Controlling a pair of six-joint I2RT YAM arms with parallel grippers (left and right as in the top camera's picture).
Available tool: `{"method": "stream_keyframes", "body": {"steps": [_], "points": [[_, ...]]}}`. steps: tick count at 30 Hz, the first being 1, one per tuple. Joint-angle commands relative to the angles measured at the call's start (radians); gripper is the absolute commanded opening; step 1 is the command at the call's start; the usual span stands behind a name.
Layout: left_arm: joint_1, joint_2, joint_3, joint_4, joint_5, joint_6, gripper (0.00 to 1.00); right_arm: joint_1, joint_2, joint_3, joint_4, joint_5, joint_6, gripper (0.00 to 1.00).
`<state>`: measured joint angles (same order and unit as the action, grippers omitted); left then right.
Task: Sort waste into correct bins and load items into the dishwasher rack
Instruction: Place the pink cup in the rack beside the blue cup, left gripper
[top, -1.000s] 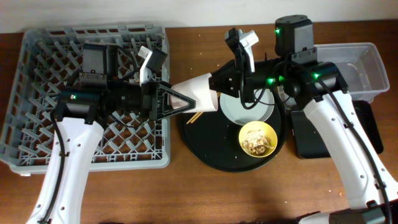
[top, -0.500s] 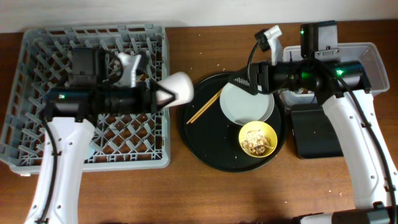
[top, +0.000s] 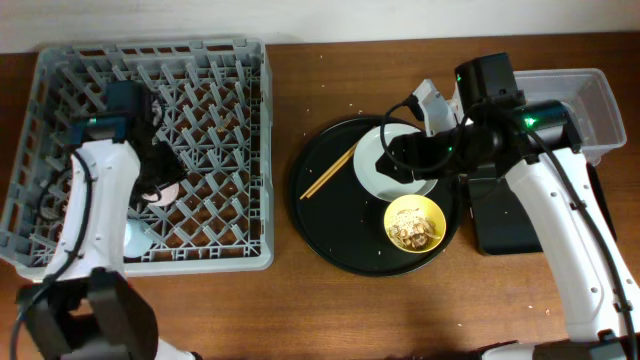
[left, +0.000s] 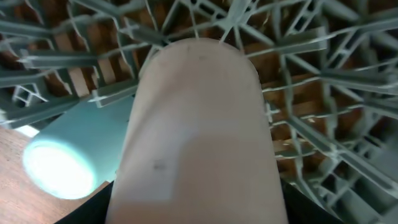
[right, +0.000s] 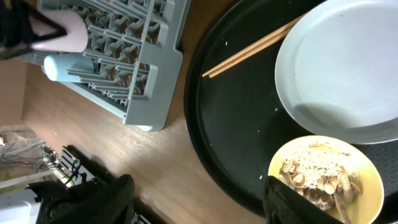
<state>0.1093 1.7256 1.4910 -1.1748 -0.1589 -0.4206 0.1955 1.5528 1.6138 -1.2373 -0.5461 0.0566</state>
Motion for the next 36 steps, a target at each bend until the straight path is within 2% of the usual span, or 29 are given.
{"method": "stream_keyframes", "body": {"steps": [1, 6, 11, 15, 16, 18, 22, 25, 28, 36], "points": [[0.027, 0.068, -0.001, -0.025, -0.017, -0.018, 0.59, 0.007, -0.018, 0.004, -0.005, 0.009, 0.005, 0.67], [0.064, 0.072, 0.002, -0.04, 0.04, -0.017, 0.58, 0.007, -0.018, 0.004, -0.009, 0.009, 0.005, 0.68], [0.064, 0.061, 0.125, -0.198, 0.038, -0.016, 0.58, 0.007, -0.018, 0.004, -0.009, 0.009, 0.005, 0.68], [0.064, 0.06, 0.12, -0.174, 0.005, -0.016, 0.59, 0.007, -0.018, 0.004, -0.016, 0.009, 0.005, 0.68], [0.064, 0.06, 0.107, -0.159, 0.004, -0.016, 0.63, 0.007, -0.018, 0.004, -0.017, 0.009, 0.005, 0.68], [0.064, 0.06, 0.061, -0.111, 0.005, -0.017, 0.64, 0.007, -0.018, 0.004, -0.024, 0.01, 0.004, 0.68], [0.064, 0.06, 0.016, -0.082, 0.009, -0.017, 0.64, 0.007, -0.018, 0.004, -0.024, 0.009, 0.004, 0.68], [0.067, 0.06, 0.017, -0.083, 0.037, -0.016, 0.7, 0.007, -0.018, 0.004, -0.023, 0.01, 0.004, 0.68], [0.075, 0.06, 0.017, -0.083, 0.103, -0.016, 0.63, 0.007, -0.018, 0.004, -0.023, 0.01, 0.004, 0.68], [0.168, 0.058, 0.018, -0.147, 0.198, 0.003, 0.62, 0.007, -0.018, 0.004, -0.022, 0.01, 0.003, 0.69]]}}
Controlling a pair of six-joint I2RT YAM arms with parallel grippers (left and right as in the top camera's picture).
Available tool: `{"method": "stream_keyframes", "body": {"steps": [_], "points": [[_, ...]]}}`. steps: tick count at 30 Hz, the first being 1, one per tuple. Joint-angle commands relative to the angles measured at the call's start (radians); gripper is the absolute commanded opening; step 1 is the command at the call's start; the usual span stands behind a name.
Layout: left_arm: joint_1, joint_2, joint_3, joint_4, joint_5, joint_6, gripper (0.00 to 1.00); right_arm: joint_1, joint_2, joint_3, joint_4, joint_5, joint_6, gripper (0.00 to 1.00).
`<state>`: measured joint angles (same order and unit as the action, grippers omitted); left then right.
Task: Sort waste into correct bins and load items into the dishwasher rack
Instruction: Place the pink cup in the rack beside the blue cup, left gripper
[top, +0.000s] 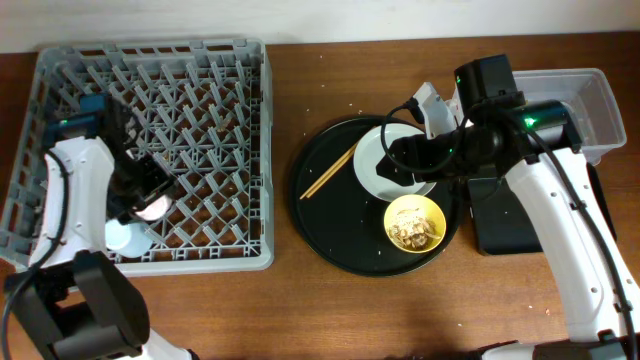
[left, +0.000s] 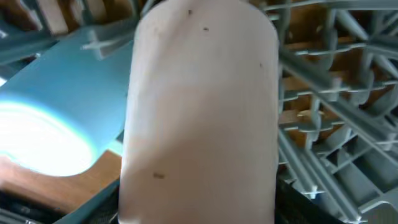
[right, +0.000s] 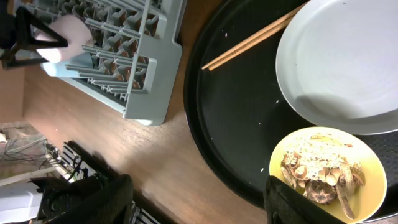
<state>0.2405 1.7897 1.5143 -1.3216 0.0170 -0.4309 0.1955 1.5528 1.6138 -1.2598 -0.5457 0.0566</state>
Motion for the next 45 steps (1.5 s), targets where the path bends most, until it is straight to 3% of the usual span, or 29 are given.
{"method": "stream_keyframes", "body": {"steps": [1, 12, 22, 38, 39, 41, 42, 45], "points": [[0.04, -0.008, 0.002, 0.0, 0.022, 0.027, 0.59, 0.007, -0.018, 0.004, 0.0, 0.01, 0.003, 0.69], [0.062, -0.089, 0.118, -0.037, 0.021, 0.043, 0.6, 0.007, -0.018, 0.004, -0.001, 0.009, 0.004, 0.69], [0.321, -0.089, 0.129, 0.027, 0.103, 0.042, 0.59, 0.007, -0.018, 0.004, -0.001, 0.009, 0.004, 0.69], [0.325, 0.037, 0.104, 0.051, 0.073, 0.042, 0.61, 0.007, -0.018, 0.004, -0.001, 0.009, 0.004, 0.69], [0.326, 0.041, 0.104, 0.053, 0.073, 0.042, 0.84, 0.007, -0.018, 0.004, -0.001, 0.009, 0.004, 0.69], [0.326, 0.041, 0.108, 0.059, 0.073, 0.042, 0.87, 0.007, -0.018, 0.004, -0.001, 0.009, 0.004, 0.69], [0.325, 0.041, 0.11, 0.063, 0.073, 0.042, 0.93, 0.007, -0.018, 0.004, -0.001, 0.009, 0.004, 0.69], [0.339, 0.041, 0.128, 0.062, 0.118, 0.043, 0.93, 0.007, -0.018, 0.004, -0.001, 0.009, 0.004, 0.7]]}}
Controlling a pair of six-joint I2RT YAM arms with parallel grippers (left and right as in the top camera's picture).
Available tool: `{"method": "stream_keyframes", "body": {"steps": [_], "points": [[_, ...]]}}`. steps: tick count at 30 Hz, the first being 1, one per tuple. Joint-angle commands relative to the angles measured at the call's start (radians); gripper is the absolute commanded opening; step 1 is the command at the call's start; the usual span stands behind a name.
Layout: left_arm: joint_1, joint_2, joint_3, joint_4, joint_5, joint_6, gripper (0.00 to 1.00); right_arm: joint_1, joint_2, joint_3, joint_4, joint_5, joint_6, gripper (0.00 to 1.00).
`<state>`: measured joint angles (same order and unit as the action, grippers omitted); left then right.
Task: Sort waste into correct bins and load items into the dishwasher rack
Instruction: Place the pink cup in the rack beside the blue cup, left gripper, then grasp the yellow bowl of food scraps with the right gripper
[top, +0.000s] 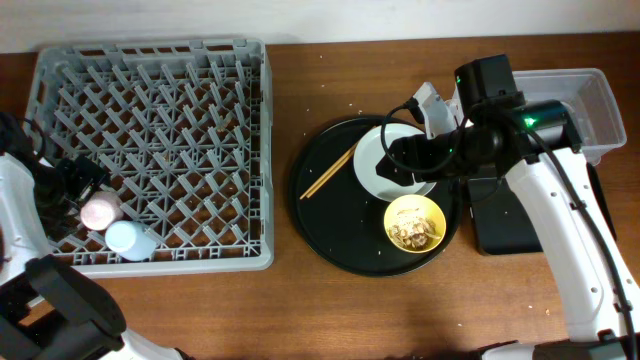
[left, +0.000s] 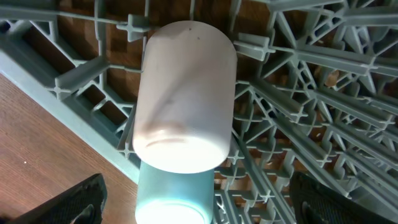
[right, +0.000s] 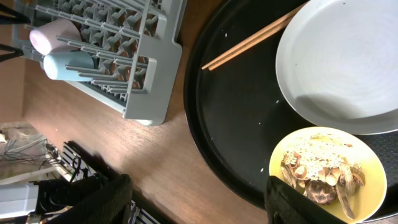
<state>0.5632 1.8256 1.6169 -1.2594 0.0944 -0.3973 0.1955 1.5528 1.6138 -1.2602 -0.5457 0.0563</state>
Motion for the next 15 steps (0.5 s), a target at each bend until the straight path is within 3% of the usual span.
{"method": "stream_keyframes", "body": {"steps": [1, 3, 6, 8, 11, 12, 14, 15], "points": [[0.021, 0.005, 0.051, -0.006, 0.083, 0.011, 0.92, 0.007, -0.018, 0.004, 0.001, 0.009, 0.004, 0.7], [0.016, 0.003, 0.171, -0.06, 0.237, 0.118, 0.81, 0.007, -0.018, 0.004, 0.007, 0.009, 0.004, 0.7], [-0.05, -0.025, 0.414, -0.161, 0.312, 0.256, 0.8, 0.007, -0.018, 0.004, 0.007, 0.008, 0.005, 0.7], [-0.175, -0.083, 0.557, -0.178, 0.309, 0.345, 0.81, 0.007, -0.019, 0.004, 0.006, 0.005, 0.005, 0.7], [-0.351, -0.172, 0.589, -0.144, 0.275, 0.346, 0.86, 0.007, -0.019, 0.004, 0.011, 0.005, 0.005, 0.72], [-0.385, -0.183, 0.589, -0.148, 0.275, 0.346, 0.99, 0.007, -0.019, 0.004, 0.012, 0.005, 0.005, 0.72], [-0.422, -0.196, 0.589, -0.179, 0.276, 0.346, 0.99, 0.007, -0.019, 0.004, 0.011, 0.005, 0.005, 0.83], [-0.429, -0.198, 0.589, -0.209, 0.277, 0.346, 0.99, 0.007, -0.019, 0.004, 0.012, 0.005, 0.005, 0.98]]}}
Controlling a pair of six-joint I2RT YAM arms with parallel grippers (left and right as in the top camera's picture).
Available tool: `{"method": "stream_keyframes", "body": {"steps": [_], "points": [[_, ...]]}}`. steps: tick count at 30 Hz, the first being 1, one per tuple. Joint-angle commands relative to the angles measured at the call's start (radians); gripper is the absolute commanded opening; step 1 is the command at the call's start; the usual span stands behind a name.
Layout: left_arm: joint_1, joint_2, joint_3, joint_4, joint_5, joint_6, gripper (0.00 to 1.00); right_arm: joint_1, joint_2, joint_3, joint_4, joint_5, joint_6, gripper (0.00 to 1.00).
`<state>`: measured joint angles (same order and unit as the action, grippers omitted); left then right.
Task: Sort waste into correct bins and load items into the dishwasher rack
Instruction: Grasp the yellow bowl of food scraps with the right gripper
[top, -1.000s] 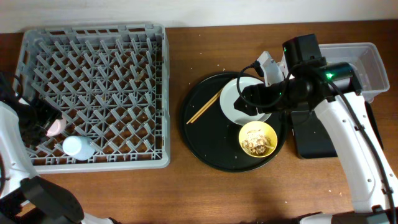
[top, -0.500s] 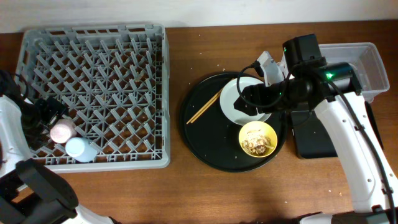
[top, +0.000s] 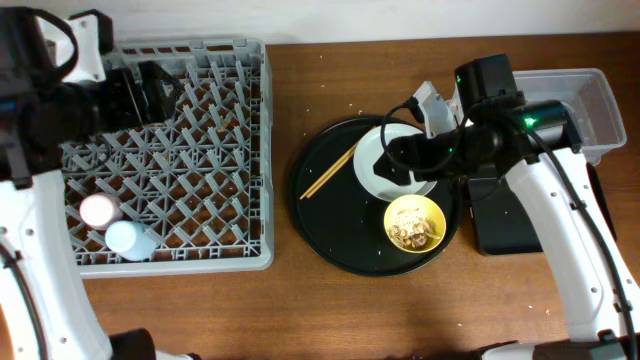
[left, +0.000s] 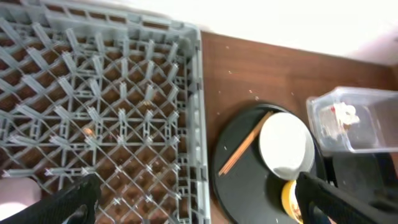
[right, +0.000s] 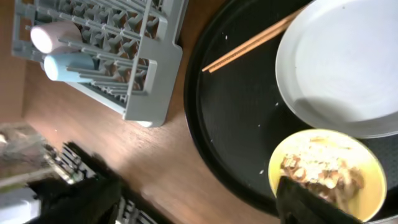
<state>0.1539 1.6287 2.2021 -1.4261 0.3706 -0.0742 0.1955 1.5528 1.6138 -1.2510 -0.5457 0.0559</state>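
Observation:
A pink cup (top: 99, 209) and a light blue cup (top: 130, 239) lie side by side in the front left corner of the grey dishwasher rack (top: 250, 150). My left gripper (top: 158, 88) hangs high over the rack's back left, open and empty. On the black tray (top: 330, 230) are a white plate (top: 372, 172), wooden chopsticks (top: 329, 172) and a yellow bowl (top: 415, 222) of food scraps. My right gripper (top: 398, 155) hovers over the plate's left side, open and empty. The right wrist view shows the plate (right: 342, 74) and the bowl (right: 323, 168) below it.
A clear plastic bin (top: 600, 110) holding a little waste stands at the far right. A black bin (top: 500, 225) sits in front of it, beside the tray. Crumbs are scattered on the brown table (top: 300, 310).
My left gripper was low at the rack's left edge, just above the pink cup. Now it is raised high over the rack's back left. The right arm and the tray items are unchanged.
My left gripper first held the pink cup over the rack's left part. Then it held the cup beside the blue cup. After that the cup lay in the rack with the gripper open above it. Now the gripper is high and empty.

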Motion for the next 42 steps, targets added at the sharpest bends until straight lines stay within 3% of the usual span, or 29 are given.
{"method": "stream_keyframes", "body": {"steps": [1, 4, 8, 12, 14, 17, 23, 25, 26, 33, 35, 39, 42], "points": [[-0.024, -0.001, 0.004, -0.065, 0.0, 0.023, 0.99, 0.007, -0.019, 0.004, 0.003, 0.006, 0.005, 0.99], [-0.061, -0.006, 0.004, -0.144, -0.006, 0.114, 0.99, 0.007, -0.018, 0.004, 0.01, 0.009, 0.005, 0.98], [-0.114, -0.026, 0.004, -0.19, -0.075, 0.112, 0.99, 0.007, -0.018, 0.004, 0.016, 0.113, 0.006, 1.0], [-0.209, -0.074, 0.004, -0.211, -0.177, 0.1, 0.99, 0.039, -0.026, 0.004, 0.013, 0.298, 0.093, 0.88], [-0.251, -0.127, 0.004, -0.199, -0.257, 0.073, 0.98, 0.11, -0.037, 0.004, -0.013, 0.463, 0.15, 0.87], [-0.263, -0.203, 0.004, -0.202, -0.267, 0.067, 0.99, 0.302, -0.039, -0.04, -0.039, 0.694, 0.325, 0.88], [-0.263, -0.215, 0.003, -0.199, -0.263, 0.067, 0.99, 0.299, -0.016, -0.145, 0.021, 0.693, 0.328, 0.85], [-0.263, -0.215, 0.003, -0.2, -0.263, 0.067, 0.99, 0.287, -0.005, -0.189, 0.03, 0.666, 0.337, 0.75], [-0.263, -0.215, 0.004, -0.199, -0.263, 0.067, 0.99, 0.287, 0.003, -0.263, 0.08, 0.637, 0.338, 0.63], [-0.263, -0.215, 0.003, -0.199, -0.263, 0.067, 0.99, 0.288, 0.073, -0.567, 0.382, 0.575, 0.262, 0.52], [-0.263, -0.215, 0.003, -0.2, -0.263, 0.068, 0.99, 0.288, 0.121, -0.592, 0.433, 0.568, 0.236, 0.4], [-0.263, -0.215, 0.004, -0.214, -0.263, 0.068, 0.99, 0.288, 0.177, -0.592, 0.474, 0.52, 0.23, 0.04], [-0.263, -0.215, 0.003, -0.214, -0.263, 0.068, 0.99, 0.286, 0.134, -0.564, 0.435, 0.49, 0.26, 0.04]]}}
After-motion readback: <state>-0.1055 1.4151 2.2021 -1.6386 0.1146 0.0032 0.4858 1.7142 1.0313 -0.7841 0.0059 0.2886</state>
